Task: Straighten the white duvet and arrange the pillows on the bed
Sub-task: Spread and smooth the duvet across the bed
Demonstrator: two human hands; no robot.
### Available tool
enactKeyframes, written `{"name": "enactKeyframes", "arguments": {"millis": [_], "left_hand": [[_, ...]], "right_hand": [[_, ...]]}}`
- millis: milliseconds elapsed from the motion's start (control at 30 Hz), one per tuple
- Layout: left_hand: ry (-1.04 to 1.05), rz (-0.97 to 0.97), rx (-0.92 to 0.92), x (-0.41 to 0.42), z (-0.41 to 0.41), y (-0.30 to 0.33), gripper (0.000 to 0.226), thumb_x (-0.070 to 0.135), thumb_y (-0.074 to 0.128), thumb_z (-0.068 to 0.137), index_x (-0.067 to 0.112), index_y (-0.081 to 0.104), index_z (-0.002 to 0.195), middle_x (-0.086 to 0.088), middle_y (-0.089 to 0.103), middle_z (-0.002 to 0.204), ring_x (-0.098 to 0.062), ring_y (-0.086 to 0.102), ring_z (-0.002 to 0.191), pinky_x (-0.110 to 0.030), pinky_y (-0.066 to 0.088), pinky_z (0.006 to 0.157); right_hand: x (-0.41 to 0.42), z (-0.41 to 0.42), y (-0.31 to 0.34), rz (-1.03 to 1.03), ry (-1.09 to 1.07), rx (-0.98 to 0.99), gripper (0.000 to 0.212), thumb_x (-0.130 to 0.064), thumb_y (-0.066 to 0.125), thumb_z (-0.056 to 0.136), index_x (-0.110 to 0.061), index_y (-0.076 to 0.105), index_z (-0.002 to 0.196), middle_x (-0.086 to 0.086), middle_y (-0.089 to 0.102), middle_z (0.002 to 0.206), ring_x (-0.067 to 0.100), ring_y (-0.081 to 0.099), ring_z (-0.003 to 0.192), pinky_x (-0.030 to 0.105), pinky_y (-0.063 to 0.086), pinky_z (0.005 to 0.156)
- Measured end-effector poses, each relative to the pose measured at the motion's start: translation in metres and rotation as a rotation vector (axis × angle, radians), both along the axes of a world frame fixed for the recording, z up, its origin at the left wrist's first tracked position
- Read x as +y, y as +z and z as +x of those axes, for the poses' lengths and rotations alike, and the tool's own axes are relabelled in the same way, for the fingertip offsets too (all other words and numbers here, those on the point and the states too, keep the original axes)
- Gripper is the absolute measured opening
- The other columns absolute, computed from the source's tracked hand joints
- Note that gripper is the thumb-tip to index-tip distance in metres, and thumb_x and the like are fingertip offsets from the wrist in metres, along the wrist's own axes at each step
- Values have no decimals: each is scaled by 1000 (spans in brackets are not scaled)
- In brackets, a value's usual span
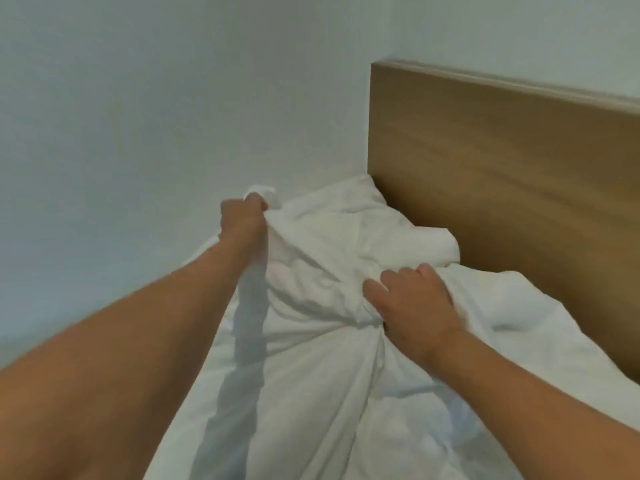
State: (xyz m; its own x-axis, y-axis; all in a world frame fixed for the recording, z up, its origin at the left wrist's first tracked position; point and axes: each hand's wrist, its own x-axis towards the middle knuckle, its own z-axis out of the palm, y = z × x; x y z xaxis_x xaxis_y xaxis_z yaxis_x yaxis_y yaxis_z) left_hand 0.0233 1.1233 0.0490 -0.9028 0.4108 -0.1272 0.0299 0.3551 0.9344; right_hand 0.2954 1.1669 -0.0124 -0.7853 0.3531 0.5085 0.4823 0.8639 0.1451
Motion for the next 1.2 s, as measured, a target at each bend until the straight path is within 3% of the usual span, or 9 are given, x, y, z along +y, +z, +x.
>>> {"name": "enactKeyframes", "arguments": {"millis": [67, 133, 200, 300, 433, 633, 900, 1100, 1200], "left_hand": [[-156, 166, 83, 51, 28, 65, 36, 33, 52, 60, 9, 62, 84, -9, 61, 79, -27, 59, 76, -35, 47, 64], [-298, 152, 284, 95, 61, 92, 29, 33, 48, 76, 14, 60, 94, -6, 61, 94, -27, 59, 88, -40, 47, 83], [-455, -173, 507, 121, 78, 68, 43, 41, 34, 90, 19, 52, 121, -3, 50, 129, -24, 49, 118, -59, 18, 111], [-668, -722, 645, 125, 83, -31, 60, 66, 21, 89, 41, 27, 143, 6, 16, 159, -23, 9, 146, -74, -9, 104], [-783, -957, 587, 112, 109, -152, 77, 88, 5, 77, 57, -16, 143, 16, -28, 156, -17, -32, 142, -73, -20, 99], [-745, -1014, 744, 147, 119, -201, 78, 87, -5, 75, 51, -25, 142, 10, -36, 153, -22, -39, 138, -76, -23, 92], [-637, -969, 942, 154, 126, -223, 77, 79, -13, 80, 42, -21, 147, 2, -30, 157, -28, -36, 140, -77, -16, 97], [-542, -876, 1091, 150, 130, -231, 71, 73, -6, 88, 40, -4, 152, -1, -9, 162, -30, -22, 145, -78, -15, 98], [-532, -919, 1117, 153, 129, -237, 70, 72, -7, 89, 40, -4, 151, -2, -8, 162, -30, -21, 145, -76, -19, 96]], "right_hand": [[38, 22, 37, 16, -168, 70, 38, -4, 72, 50, -16, 59, 84, 8, 50, 64, 27, 47, 52, 36, 28, 58], [67, 45, 46, -25, -399, 85, 42, -2, 71, 51, -15, 62, 89, 13, 52, 72, 30, 50, 61, 42, 34, 64], [78, 66, 21, -115, -570, -67, 55, -18, 78, 61, -20, 60, 113, 14, 55, 96, 34, 53, 86, 54, 36, 85], [73, 84, -49, -415, -649, -287, 90, -59, 58, 81, -33, 6, 149, 7, 19, 151, 27, 21, 139, 60, 9, 111], [71, 99, -141, -412, -572, -120, 139, -58, 86, 40, -24, 6, 148, 19, 30, 151, 40, 31, 136, 60, 14, 109], [86, 93, -201, -304, -620, 53, 105, -32, 83, 62, -16, 24, 146, 21, 39, 147, 38, 32, 136, 62, 17, 110], [102, 86, -213, -251, -607, 239, 40, -27, 29, 99, -20, 42, 136, 15, 56, 135, 32, 49, 125, 54, 28, 105], [105, 87, -211, -318, -577, 304, 69, -52, 8, 99, -16, 61, 125, 15, 61, 129, 33, 57, 120, 52, 31, 101], [104, 88, -214, -328, -594, 225, 54, -47, 23, 93, -22, 49, 132, 13, 56, 135, 31, 51, 127, 52, 25, 105]]}}
